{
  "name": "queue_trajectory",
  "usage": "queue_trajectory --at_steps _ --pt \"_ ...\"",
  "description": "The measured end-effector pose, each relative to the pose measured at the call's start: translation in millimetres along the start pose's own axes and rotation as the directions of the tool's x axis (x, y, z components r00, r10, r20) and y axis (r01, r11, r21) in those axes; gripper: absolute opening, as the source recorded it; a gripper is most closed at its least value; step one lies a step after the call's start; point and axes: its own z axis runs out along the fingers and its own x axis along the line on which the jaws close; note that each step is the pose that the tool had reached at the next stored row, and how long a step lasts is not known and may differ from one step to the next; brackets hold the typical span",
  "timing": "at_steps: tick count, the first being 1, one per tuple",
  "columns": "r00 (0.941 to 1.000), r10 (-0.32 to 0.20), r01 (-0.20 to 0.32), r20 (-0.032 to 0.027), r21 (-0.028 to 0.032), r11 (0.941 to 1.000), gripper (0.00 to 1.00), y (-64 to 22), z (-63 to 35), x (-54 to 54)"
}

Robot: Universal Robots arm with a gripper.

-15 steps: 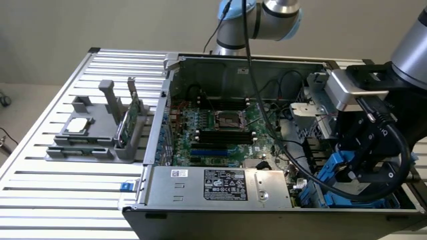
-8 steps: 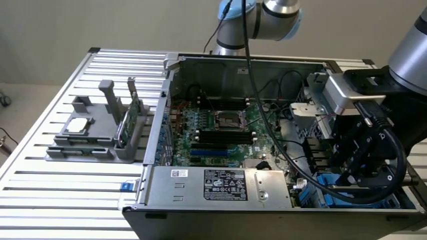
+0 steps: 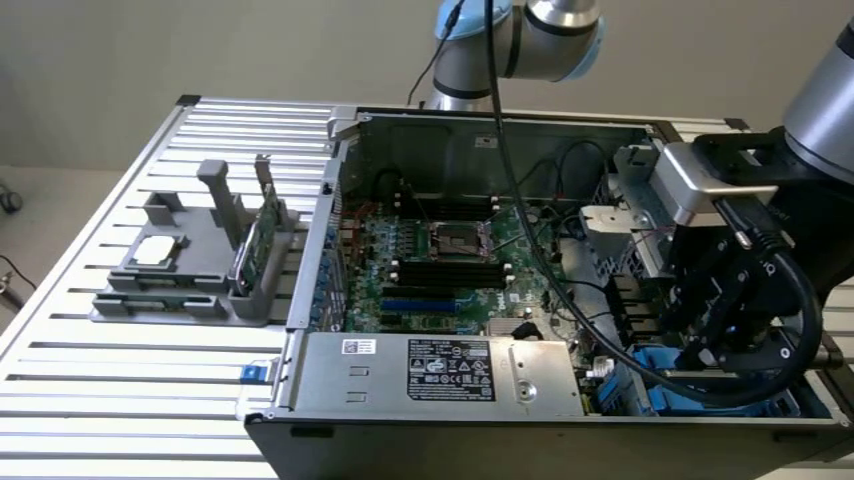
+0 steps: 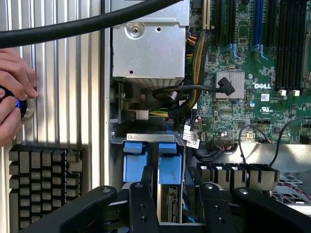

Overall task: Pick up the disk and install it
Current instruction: 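Insert the disk into the insertion slot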

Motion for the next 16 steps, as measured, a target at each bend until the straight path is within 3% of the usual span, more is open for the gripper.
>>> queue_trajectory --at_steps 10,12,13,16 --pt "1.0 -0.004 0.004 -0.0002 0.0001 1.0 0.41 -2.9 -17.3 0.4" --pt "1.0 -0.005 0.005 -0.0001 0.0001 1.0 0.38 -3.0 -19.2 0.5" --pt "1.0 -0.005 0.005 0.0 0.0001 1.0 0.32 -3.1 -19.7 0.5" --pt "1.0 -0.005 0.005 0.0001 0.0002 1.0 0.32 -3.2 -19.9 0.5"
